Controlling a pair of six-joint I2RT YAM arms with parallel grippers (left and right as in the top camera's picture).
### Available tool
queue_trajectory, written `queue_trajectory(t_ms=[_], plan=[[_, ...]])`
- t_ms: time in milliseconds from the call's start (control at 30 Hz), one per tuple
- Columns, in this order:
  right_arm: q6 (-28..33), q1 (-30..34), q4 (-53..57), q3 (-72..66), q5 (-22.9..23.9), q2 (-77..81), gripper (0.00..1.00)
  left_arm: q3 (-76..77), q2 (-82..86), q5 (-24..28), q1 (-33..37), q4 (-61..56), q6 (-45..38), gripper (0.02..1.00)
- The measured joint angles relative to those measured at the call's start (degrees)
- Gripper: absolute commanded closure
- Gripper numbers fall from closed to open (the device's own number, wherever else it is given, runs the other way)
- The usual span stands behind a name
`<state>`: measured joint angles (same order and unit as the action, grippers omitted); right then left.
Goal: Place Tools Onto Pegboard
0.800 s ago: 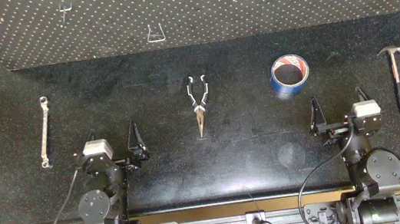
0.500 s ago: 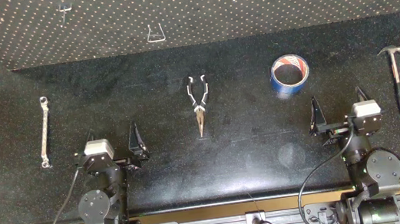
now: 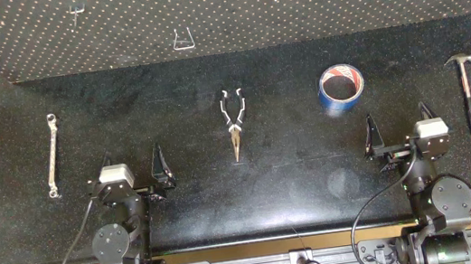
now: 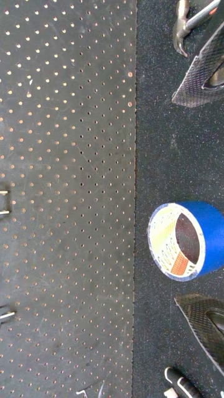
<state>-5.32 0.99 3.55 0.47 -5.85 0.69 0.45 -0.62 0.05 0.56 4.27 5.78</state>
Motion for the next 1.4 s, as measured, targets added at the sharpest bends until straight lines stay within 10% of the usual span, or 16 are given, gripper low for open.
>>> queue_trajectory(t_ms=[733, 967, 1100, 1400], plan=[[0.0, 0.0, 0.04, 0.0, -0.02, 0.0, 0.02, 1.36, -1.99, 0.22, 0.72, 3.26, -5.88, 0.025], [-0.02, 0.0, 0.13, 0.0, 0.39, -0.24, 0.02, 47.19, -67.71, -1.42, 35.98, 38.12, -19.37, 0.025], [-0.02, 0.0, 0.07, 0.02, 0.39, -0.28, 0.02, 56.83, -87.67, -1.49, 37.92, 42.77, -37.9, 0.025], [-0.02, 0.0, 0.11, 0.02, 0.42, -0.22, 0.02, 64.96, -101.04, 0.37, 39.82, 40.5, -41.57, 0.023]])
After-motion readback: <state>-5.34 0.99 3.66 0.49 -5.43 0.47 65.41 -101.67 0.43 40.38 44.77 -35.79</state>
